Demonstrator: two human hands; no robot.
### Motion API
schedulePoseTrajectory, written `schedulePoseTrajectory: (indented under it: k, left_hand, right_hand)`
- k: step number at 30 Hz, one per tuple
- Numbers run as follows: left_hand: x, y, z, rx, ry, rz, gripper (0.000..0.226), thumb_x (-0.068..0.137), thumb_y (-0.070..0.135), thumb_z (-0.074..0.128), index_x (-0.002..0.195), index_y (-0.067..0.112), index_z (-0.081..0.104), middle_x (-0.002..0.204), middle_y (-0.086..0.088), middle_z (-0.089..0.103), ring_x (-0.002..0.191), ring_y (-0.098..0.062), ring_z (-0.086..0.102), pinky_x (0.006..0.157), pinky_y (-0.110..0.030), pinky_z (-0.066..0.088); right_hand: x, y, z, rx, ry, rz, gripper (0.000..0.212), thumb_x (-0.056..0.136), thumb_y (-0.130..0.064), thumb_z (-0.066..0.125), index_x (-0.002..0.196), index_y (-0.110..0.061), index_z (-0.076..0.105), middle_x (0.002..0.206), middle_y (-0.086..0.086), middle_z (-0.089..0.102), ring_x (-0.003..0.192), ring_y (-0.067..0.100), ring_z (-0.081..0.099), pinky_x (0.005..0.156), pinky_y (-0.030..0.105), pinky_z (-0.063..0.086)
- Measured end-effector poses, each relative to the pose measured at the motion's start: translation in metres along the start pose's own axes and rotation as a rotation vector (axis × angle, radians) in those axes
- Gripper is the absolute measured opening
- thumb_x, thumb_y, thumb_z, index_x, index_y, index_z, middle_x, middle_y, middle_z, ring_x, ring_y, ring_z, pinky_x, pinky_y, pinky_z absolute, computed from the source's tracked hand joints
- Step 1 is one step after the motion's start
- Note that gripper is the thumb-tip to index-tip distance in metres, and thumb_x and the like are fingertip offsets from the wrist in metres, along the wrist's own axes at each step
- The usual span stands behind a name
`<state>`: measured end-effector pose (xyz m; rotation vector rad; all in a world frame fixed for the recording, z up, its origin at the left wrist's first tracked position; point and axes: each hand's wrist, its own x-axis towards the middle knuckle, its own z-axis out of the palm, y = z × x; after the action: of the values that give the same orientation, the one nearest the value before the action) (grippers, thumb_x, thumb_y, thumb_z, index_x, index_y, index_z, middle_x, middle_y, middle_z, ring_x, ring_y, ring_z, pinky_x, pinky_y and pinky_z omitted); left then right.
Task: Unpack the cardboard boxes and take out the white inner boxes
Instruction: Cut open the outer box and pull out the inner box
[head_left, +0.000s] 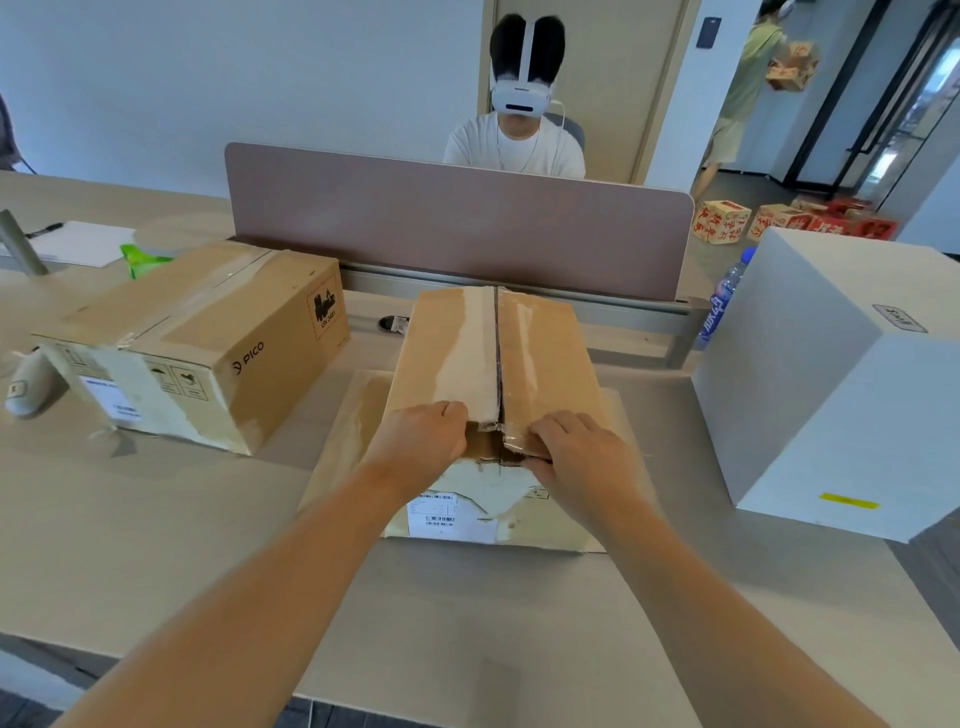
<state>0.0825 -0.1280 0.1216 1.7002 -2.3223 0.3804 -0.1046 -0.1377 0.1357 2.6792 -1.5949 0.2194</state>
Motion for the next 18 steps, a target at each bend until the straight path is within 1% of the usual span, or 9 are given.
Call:
schedulePoseTrajectory:
  k: [2, 4, 6, 7, 8, 11, 13, 16, 18]
  left_hand:
    - [-0.003, -0.004, 0.005, 0.006, 0.022, -0.005, 0.038, 0.047, 0.005, 0.086, 0.050, 0.016, 0.050, 0.039, 0.009, 0.039, 0.035, -0.006, 0.018, 0.043, -0.009, -0.005]
    - [-0.006, -0.005, 0.005, -0.017, 0.033, -0.013, 0.028, 0.064, 0.014, 0.082, 0.061, 0.015, 0.055, 0.048, 0.008, 0.049, 0.040, -0.006, 0.028, 0.041, -0.010, 0.002]
    - [-0.007, -0.005, 0.009, -0.086, 0.010, -0.034, 0.018, 0.088, 0.030, 0.062, 0.087, 0.014, 0.056, 0.076, 0.008, 0.058, 0.060, -0.007, 0.039, 0.044, -0.012, 0.015]
    - [-0.006, -0.005, 0.008, -0.097, -0.039, -0.055, 0.022, 0.093, 0.036, 0.051, 0.098, 0.015, 0.052, 0.089, 0.009, 0.056, 0.071, -0.007, 0.041, 0.047, -0.014, 0.021]
    - [-0.006, -0.005, 0.006, -0.110, -0.069, -0.070, 0.024, 0.096, 0.038, 0.045, 0.105, 0.015, 0.049, 0.097, 0.010, 0.054, 0.077, -0.007, 0.041, 0.050, -0.018, 0.025]
    - [-0.002, -0.005, -0.001, -0.156, -0.087, -0.137, 0.021, 0.098, 0.029, 0.041, 0.110, 0.013, 0.047, 0.110, 0.006, 0.057, 0.091, -0.012, 0.052, 0.064, -0.021, 0.035]
    - [0.001, -0.005, -0.002, -0.196, -0.098, -0.174, 0.025, 0.099, 0.026, 0.040, 0.117, 0.012, 0.048, 0.117, 0.002, 0.058, 0.099, -0.017, 0.057, 0.071, -0.025, 0.041]
    - [0.002, -0.006, -0.008, -0.279, -0.093, -0.240, 0.031, 0.100, 0.025, 0.038, 0.126, 0.010, 0.044, 0.122, -0.005, 0.058, 0.103, -0.024, 0.058, 0.080, -0.030, 0.045]
    - [0.001, -0.007, -0.010, -0.295, -0.086, -0.260, 0.031, 0.100, 0.024, 0.035, 0.127, 0.010, 0.043, 0.121, -0.008, 0.058, 0.101, -0.026, 0.058, 0.079, -0.031, 0.044]
  right_hand:
    - [0.003, -0.003, 0.000, 0.014, 0.015, 0.012, 0.034, 0.100, -0.031, 0.032, 0.125, -0.017, 0.051, 0.125, -0.001, 0.054, 0.113, 0.021, 0.050, 0.082, 0.031, 0.042]
    - [0.005, -0.005, 0.001, -0.002, 0.013, 0.017, 0.033, 0.101, -0.027, 0.029, 0.125, -0.018, 0.051, 0.123, 0.000, 0.057, 0.110, 0.022, 0.051, 0.080, 0.031, 0.044]
    - [0.006, -0.004, 0.002, -0.016, 0.015, 0.019, 0.033, 0.102, -0.026, 0.027, 0.124, -0.020, 0.051, 0.122, -0.002, 0.057, 0.110, 0.021, 0.051, 0.079, 0.031, 0.044]
    - [0.005, -0.004, 0.002, -0.014, 0.019, 0.023, 0.034, 0.102, -0.027, 0.027, 0.124, -0.020, 0.051, 0.122, -0.002, 0.057, 0.109, 0.020, 0.051, 0.079, 0.031, 0.044]
    - [0.005, -0.003, 0.002, -0.009, 0.025, 0.024, 0.034, 0.102, -0.028, 0.027, 0.124, -0.020, 0.051, 0.122, -0.002, 0.058, 0.108, 0.020, 0.051, 0.079, 0.031, 0.044]
    - [0.004, -0.004, 0.003, 0.004, 0.047, 0.030, 0.033, 0.102, -0.028, 0.028, 0.122, -0.019, 0.053, 0.120, -0.002, 0.059, 0.106, 0.021, 0.053, 0.077, 0.031, 0.045]
    - [0.004, -0.005, 0.003, 0.045, 0.091, 0.046, 0.032, 0.101, -0.025, 0.031, 0.120, -0.016, 0.055, 0.118, 0.001, 0.061, 0.102, 0.023, 0.055, 0.076, 0.033, 0.046]
    - [0.004, -0.006, 0.000, 0.103, 0.148, 0.070, 0.033, 0.101, -0.023, 0.032, 0.121, -0.013, 0.056, 0.115, 0.004, 0.063, 0.098, 0.026, 0.059, 0.078, 0.036, 0.050]
    - [0.005, -0.008, -0.002, 0.130, 0.184, 0.079, 0.033, 0.100, -0.021, 0.033, 0.121, -0.011, 0.057, 0.111, 0.007, 0.065, 0.094, 0.029, 0.060, 0.076, 0.037, 0.050]
